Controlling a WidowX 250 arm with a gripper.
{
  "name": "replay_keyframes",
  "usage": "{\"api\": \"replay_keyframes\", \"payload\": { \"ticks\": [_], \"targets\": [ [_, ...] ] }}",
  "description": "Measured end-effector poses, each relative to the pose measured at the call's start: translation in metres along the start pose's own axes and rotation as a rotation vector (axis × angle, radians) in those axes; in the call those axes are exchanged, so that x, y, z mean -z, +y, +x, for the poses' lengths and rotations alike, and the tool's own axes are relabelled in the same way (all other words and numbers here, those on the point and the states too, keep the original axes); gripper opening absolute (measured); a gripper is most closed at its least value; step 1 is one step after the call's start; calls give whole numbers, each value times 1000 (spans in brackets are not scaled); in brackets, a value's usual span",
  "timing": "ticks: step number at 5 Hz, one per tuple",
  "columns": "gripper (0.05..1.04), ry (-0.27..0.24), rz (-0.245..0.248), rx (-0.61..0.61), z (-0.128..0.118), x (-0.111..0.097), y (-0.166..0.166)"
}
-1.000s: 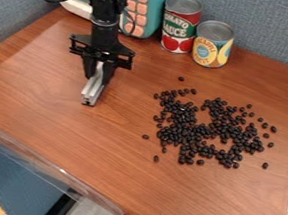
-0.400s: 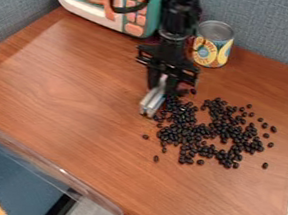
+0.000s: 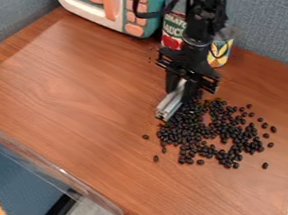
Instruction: Sweep into pile
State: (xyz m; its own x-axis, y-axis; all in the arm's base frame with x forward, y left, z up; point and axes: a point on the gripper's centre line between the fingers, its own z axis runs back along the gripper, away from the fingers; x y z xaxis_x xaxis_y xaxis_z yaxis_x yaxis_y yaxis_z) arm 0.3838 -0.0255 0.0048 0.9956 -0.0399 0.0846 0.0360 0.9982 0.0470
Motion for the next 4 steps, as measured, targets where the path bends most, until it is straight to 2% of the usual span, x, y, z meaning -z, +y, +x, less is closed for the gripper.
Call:
{"api": "replay_keyframes", "payload": {
  "ticks": [2, 3, 4],
  "targets": [
    [354, 4, -19, 61, 0, -2, -30],
    [354, 5, -22, 53, 1, -4, -32],
    [354, -7, 3, 25, 7, -9, -22]
  ]
}}
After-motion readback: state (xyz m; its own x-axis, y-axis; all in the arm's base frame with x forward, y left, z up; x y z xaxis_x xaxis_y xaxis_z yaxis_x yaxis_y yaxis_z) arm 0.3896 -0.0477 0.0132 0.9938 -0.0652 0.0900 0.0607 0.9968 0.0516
